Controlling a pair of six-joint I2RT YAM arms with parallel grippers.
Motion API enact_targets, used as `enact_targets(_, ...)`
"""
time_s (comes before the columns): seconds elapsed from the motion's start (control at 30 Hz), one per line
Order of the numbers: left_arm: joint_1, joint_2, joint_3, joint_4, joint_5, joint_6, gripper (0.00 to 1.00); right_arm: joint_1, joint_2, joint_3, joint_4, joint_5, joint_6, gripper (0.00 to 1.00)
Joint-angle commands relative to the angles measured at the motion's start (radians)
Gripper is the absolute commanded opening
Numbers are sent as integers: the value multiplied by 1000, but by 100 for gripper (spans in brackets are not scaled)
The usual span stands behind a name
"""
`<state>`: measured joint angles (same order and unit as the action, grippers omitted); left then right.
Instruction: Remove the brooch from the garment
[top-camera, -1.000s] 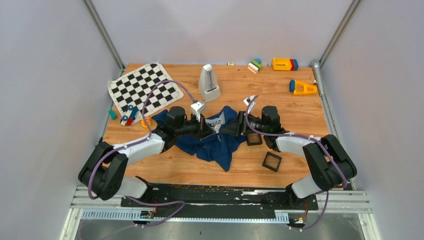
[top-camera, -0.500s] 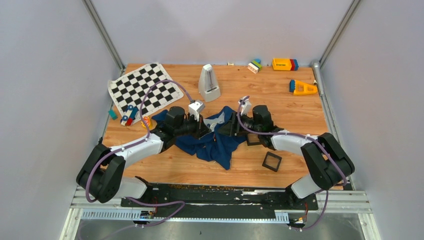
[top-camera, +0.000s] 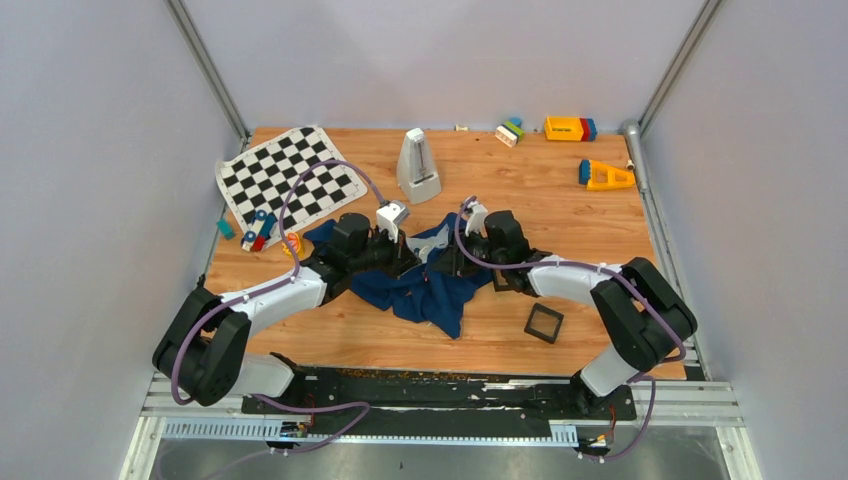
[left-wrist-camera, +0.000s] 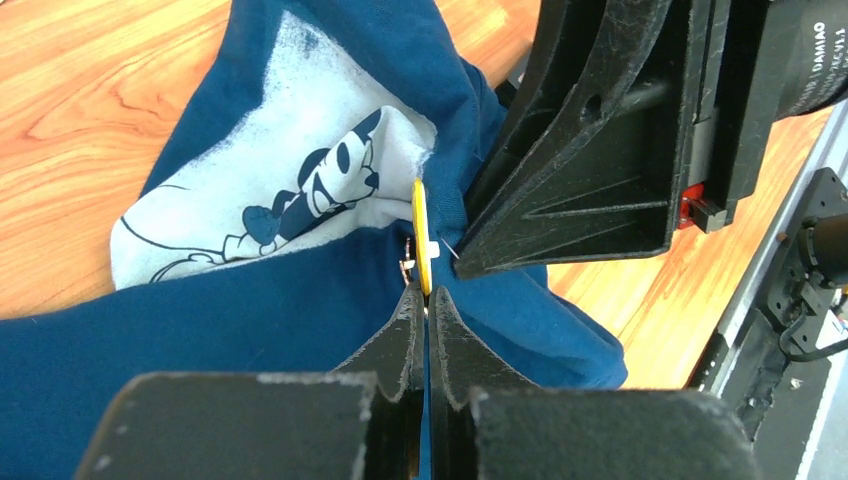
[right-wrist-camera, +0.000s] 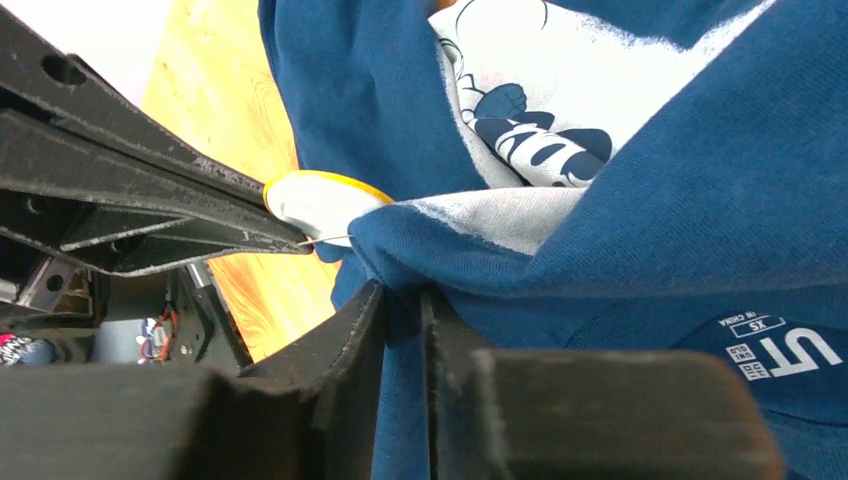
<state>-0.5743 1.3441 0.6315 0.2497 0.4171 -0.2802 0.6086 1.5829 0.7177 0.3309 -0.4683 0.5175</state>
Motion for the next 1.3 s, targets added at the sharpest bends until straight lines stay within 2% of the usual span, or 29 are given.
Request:
enact_targets(0.0, 3, -18, 47, -8, -41, 38, 0, 11, -14, 29, 1, 25, -30, 13)
enact_targets(0.07, 3, -3, 60, -33, -61, 43, 0, 11, -33, 16, 12, 26, -31, 4)
enact_targets(0.13, 4, 13, 73, -55, -81, 45, 0, 10, -53, 7, 20, 28, -32, 0)
enact_targets(0.43, 3, 58, 111, -138, -174, 65, 0, 9, -188, -73, 85, 70, -32, 0)
enact_targets(0.67, 3, 49, 111, -155, -234, 44, 0, 5, -289, -129, 71, 227, -22, 0)
enact_targets(0.83, 24, -22, 75, -146, -293, 11, 0, -6, -307, -137, 19, 351, 11, 0)
enact_targets(1.07, 81, -130, 12, -85, -221, -28, 0, -22, -264, -112, -10, 339, 21, 0)
enact_targets(1.17, 83, -149, 3, -55, -137, -31, 0, -26, -247, -103, -13, 317, 19, 10)
enact_targets(1.27, 84, -163, -8, -18, -81, -40, 0, -31, -248, -107, 5, 275, 14, 38)
